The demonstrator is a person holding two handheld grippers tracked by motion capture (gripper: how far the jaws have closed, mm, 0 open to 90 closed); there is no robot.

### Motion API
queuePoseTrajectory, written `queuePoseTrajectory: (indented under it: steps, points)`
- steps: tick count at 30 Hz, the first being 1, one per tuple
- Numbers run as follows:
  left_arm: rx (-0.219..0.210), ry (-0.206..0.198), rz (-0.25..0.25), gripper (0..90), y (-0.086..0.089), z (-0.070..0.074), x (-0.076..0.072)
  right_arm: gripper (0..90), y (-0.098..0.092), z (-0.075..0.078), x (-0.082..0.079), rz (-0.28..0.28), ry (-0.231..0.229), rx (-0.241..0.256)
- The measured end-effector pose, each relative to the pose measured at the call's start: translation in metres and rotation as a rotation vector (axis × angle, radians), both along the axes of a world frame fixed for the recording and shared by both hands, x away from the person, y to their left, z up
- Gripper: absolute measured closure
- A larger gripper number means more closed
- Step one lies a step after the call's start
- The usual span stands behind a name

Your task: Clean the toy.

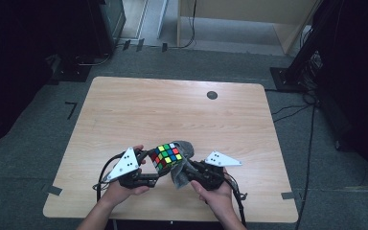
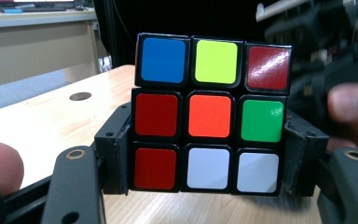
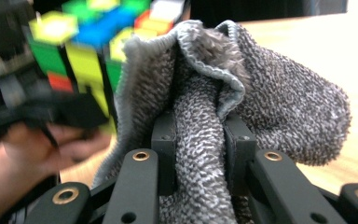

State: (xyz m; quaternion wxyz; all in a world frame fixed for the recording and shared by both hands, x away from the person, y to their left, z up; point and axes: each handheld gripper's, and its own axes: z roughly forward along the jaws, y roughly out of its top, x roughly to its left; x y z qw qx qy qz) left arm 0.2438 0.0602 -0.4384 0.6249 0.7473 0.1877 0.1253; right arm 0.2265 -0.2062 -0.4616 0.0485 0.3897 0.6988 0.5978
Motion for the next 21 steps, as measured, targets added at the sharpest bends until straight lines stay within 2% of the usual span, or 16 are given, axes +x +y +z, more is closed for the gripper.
queuePoseTrajectory:
  steps: [4,6,8,12,15,18,21]
  points:
    - [-0.010,0.010,0.006,33.8,0.002,0.000,0.002,71.4,-0.002,0.006,-0.001,0.007,-0.028,-0.017]
    - [0.003,0.014,0.004,33.8,0.001,-0.002,0.002,71.5,-0.010,0.012,-0.001,-0.023,-0.056,0.024]
    - [0.017,0.009,0.004,33.8,-0.002,-0.003,0.001,71.5,-0.016,0.015,-0.002,-0.064,-0.058,0.074]
    - [0.021,0.011,0.004,33.8,-0.003,-0.003,0.001,71.6,-0.011,0.009,-0.001,-0.057,-0.032,0.049]
    - [-0.004,0.019,0.013,33.8,0.002,-0.002,0.003,71.6,-0.006,0.004,0.001,-0.004,-0.006,0.029]
    - [-0.027,0.031,0.031,33.8,0.006,-0.001,0.006,71.6,-0.006,0.007,0.001,0.022,-0.024,0.008]
    - [-0.024,0.037,0.047,33.8,0.008,-0.001,0.008,71.5,-0.013,0.013,0.001,-0.009,-0.057,0.005]
